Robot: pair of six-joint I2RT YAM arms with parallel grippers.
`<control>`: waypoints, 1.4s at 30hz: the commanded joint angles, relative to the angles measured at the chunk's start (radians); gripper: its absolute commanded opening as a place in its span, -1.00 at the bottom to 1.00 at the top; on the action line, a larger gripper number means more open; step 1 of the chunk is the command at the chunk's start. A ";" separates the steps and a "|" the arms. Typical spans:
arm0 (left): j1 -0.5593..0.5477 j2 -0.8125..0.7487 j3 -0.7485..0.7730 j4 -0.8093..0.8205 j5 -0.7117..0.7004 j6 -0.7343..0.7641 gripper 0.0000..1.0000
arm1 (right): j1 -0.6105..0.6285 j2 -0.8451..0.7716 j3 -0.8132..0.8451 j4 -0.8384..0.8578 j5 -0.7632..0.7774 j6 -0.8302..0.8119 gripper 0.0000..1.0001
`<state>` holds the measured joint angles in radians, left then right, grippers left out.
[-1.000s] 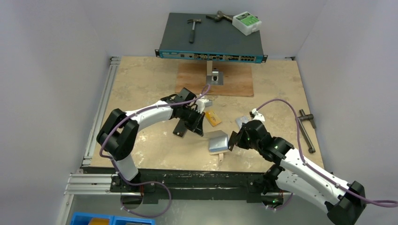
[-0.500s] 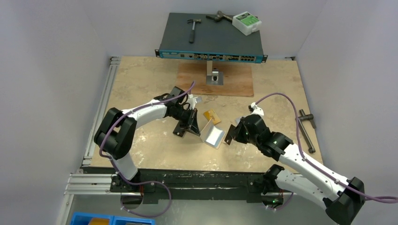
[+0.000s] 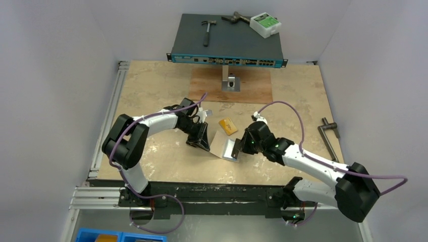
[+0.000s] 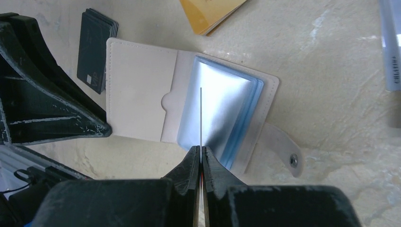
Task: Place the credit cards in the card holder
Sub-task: Open the card holder at the center of the board.
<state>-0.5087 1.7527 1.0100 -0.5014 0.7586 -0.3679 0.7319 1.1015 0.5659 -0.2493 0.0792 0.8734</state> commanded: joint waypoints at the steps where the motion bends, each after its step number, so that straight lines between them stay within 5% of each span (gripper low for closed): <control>1: 0.008 -0.016 0.010 -0.011 -0.022 0.048 -0.65 | 0.000 0.068 0.020 0.134 -0.065 -0.036 -1.00; 9: 0.008 0.003 0.038 0.050 0.001 -0.001 -0.35 | 0.000 0.200 0.078 0.227 -0.120 -0.109 -1.00; 29: 0.006 0.103 0.177 0.146 -0.026 -0.034 -0.27 | 0.001 0.255 0.064 0.244 -0.179 -0.149 -1.00; 32: 0.004 0.127 0.181 0.169 -0.016 -0.041 -0.34 | 0.001 0.252 0.061 0.244 -0.179 -0.152 -1.00; 38: 0.003 0.115 0.137 0.181 -0.039 -0.045 -0.80 | -0.001 0.175 0.024 0.216 -0.160 -0.128 -1.00; 42: 0.003 0.078 0.081 0.181 -0.031 -0.057 -0.83 | -0.009 0.090 -0.044 0.206 -0.150 -0.088 -1.00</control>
<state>-0.5064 1.8881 1.1358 -0.3408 0.7227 -0.4084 0.7319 1.2762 0.5739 -0.0376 -0.0929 0.7498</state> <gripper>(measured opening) 0.091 0.004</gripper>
